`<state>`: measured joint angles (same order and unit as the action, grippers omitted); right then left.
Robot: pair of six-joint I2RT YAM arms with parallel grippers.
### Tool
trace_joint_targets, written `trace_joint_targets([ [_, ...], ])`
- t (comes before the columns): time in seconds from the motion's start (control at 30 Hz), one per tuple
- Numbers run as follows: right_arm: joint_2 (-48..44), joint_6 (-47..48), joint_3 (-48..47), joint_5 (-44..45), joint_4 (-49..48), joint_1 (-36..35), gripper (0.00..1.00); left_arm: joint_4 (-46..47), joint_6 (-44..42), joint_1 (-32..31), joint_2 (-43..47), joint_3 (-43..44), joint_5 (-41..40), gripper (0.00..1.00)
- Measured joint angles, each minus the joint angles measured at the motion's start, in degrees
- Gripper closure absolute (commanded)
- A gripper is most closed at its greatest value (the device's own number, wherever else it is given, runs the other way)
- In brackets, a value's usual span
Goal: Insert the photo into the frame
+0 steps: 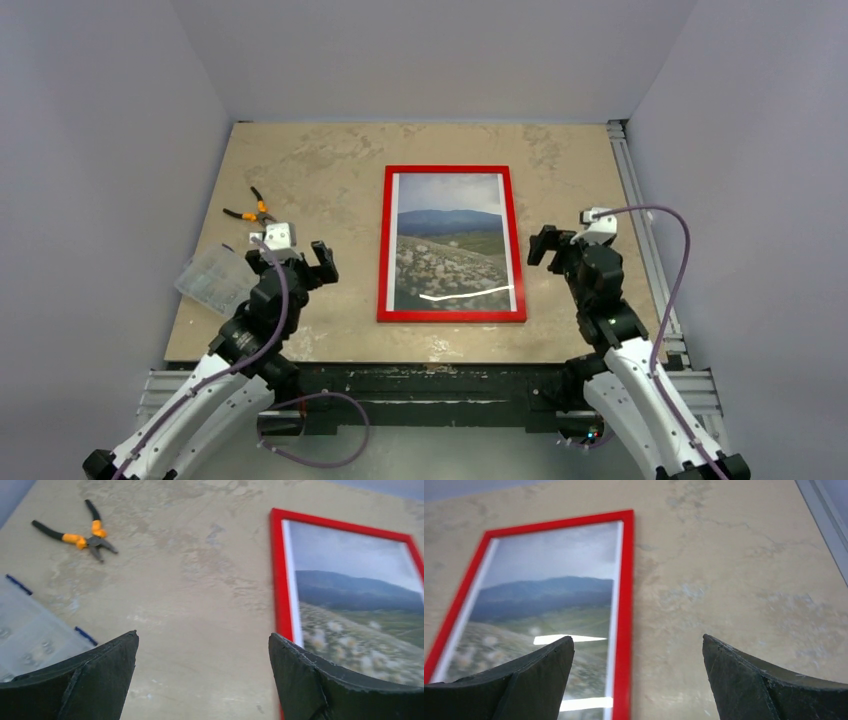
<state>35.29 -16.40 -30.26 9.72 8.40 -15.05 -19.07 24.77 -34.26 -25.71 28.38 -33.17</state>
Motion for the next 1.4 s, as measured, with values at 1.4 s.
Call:
trace_joint_targets([
  [1.4, 51.01, 11.98, 14.16, 5.81, -71.10, 10.95, 0.01, 75.97, -24.33, 27.50, -51.91, -12.83, 11.37, 0.00],
])
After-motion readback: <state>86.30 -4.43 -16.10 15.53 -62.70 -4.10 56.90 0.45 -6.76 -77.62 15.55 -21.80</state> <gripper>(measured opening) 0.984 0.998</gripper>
